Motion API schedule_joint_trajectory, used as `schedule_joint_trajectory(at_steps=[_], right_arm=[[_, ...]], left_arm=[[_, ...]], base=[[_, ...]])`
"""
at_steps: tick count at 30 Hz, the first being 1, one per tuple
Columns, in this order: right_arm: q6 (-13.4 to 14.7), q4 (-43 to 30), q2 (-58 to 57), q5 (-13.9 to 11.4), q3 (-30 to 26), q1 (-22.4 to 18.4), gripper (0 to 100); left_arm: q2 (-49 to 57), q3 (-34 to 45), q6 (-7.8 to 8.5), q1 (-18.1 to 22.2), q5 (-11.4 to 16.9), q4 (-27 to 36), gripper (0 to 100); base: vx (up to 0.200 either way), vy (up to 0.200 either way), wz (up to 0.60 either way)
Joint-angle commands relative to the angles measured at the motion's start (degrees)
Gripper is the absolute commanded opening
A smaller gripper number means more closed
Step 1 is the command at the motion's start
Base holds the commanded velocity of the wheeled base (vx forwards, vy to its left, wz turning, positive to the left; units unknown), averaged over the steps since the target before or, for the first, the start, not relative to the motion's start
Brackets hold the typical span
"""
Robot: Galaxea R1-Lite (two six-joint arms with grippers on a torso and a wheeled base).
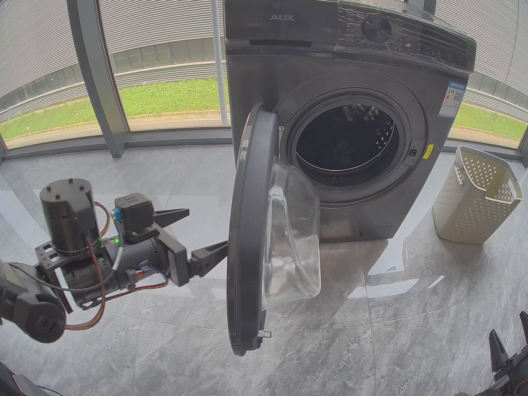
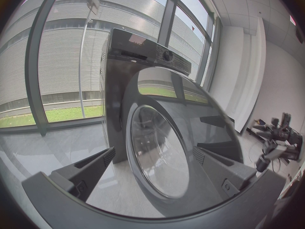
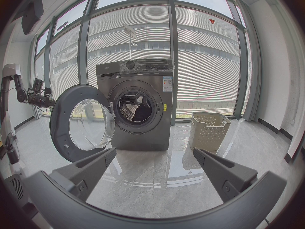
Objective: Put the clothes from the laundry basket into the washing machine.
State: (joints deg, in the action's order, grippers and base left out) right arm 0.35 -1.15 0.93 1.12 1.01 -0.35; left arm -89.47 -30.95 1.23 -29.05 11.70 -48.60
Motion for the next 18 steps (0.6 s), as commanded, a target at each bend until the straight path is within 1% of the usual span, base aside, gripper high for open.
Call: schedule_joint_trajectory(at_steps=[1, 2, 3, 4, 6, 7, 8, 10, 13, 18], right_arm=[[0.0, 0.0, -0.8, 0.0, -0.5, 0.0, 100], [0.0, 0.0, -0.8, 0.0, -0.5, 0.0, 100], [0.0, 0.0, -0.8, 0.0, -0.5, 0.0, 100], [0.0, 0.0, -0.8, 0.0, -0.5, 0.0, 100], [0.0, 0.0, -0.8, 0.0, -0.5, 0.0, 100], [0.0, 0.0, -0.8, 0.0, -0.5, 0.0, 100], [0.0, 0.0, -0.8, 0.0, -0.5, 0.0, 100], [0.0, 0.0, -0.8, 0.0, -0.5, 0.0, 100], [0.0, 0.0, -0.8, 0.0, -0.5, 0.0, 100], [0.0, 0.0, -0.8, 0.0, -0.5, -0.1, 100]], left_arm=[[-9.8, -4.6, -2.73, -3.6, -4.7, -5.3, 100], [-10.6, -5.6, -4.04, -4.3, -5.7, -5.7, 100], [-10.6, -5.6, -4.04, -4.3, -5.7, -5.7, 100], [-11.8, -7.5, -5.54, -5.1, -6.4, -5.9, 100], [-13.4, -10.3, -7.03, -5.6, -7.3, -5.9, 100], [-13.9, -11.3, -7.47, -5.9, -8.0, -5.9, 100], [-14.0, -11.5, -7.56, -6.0, -8.1, -6.0, 100], [-15.5, -13.4, -8.53, -7.3, -9.5, -5.9, 100], [-17.7, -15.3, -9.05, -8.9, -9.7, -6.0, 100], [-21.5, -19.8, -8.88, -9.6, -10.6, -6.3, 100]], base=[[0.000, 0.000, 0.00], [0.000, 0.000, 0.00], [0.000, 0.000, 0.00], [0.000, 0.000, 0.00], [0.000, 0.000, 0.00], [0.000, 0.000, 0.00], [0.000, 0.000, 0.00], [0.000, 0.000, 0.00], [0.000, 0.000, 0.00], [0.000, 0.000, 0.00]])
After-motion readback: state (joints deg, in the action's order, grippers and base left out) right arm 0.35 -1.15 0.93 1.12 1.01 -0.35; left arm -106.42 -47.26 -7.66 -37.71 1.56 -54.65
